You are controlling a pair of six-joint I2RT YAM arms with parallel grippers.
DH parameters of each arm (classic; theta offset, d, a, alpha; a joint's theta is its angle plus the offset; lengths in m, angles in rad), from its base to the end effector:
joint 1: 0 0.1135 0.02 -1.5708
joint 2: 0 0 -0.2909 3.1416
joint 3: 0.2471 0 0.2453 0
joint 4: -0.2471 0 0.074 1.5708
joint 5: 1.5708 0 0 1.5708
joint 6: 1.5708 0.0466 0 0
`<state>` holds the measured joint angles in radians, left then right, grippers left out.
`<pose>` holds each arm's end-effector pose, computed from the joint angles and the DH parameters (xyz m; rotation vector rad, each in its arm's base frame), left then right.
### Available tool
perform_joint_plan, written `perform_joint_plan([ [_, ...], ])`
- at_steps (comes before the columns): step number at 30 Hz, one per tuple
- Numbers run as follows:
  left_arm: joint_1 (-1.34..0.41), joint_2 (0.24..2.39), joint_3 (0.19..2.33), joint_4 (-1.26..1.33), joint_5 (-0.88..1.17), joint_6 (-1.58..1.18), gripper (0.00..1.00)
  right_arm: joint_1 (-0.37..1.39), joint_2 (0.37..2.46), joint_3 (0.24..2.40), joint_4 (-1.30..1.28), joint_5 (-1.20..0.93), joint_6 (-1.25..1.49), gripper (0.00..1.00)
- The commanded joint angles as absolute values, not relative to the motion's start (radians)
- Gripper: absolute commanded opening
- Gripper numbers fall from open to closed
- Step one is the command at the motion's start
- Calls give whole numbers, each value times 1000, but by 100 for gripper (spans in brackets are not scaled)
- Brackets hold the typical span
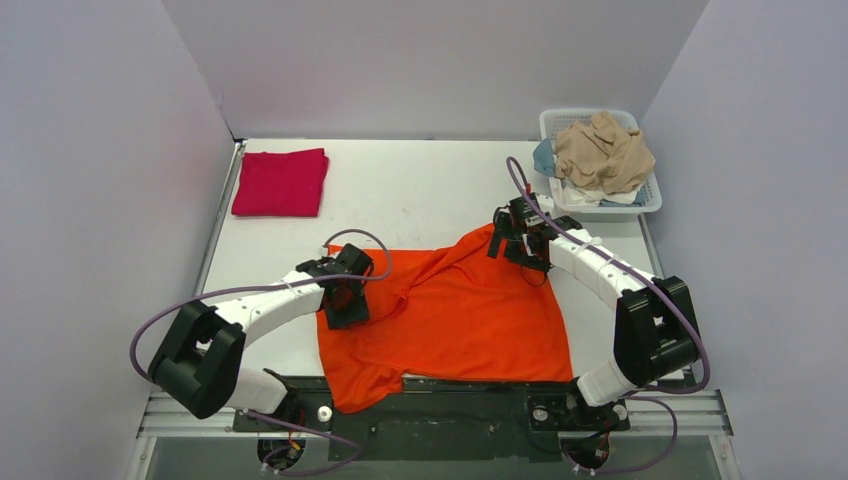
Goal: Fold and stack the t-shirts
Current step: Flatten out the tshirt
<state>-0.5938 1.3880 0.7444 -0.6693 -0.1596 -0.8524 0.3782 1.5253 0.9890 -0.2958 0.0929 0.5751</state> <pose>0.1898 -0.1192 0.1888 -0.3957 2.8150 -0.0735 0.3017 0.1152 0.2451 0.2817 2.4083 0.3304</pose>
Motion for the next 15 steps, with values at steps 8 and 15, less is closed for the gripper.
perform_joint_plan([
  [8,-588,1408,741,-592,-115,-838,53,368,1482,970,-321,120,573,83],
  [15,-586,1402,771,-580,-109,-836,35,367,1482,975,-323,120,572,83],
])
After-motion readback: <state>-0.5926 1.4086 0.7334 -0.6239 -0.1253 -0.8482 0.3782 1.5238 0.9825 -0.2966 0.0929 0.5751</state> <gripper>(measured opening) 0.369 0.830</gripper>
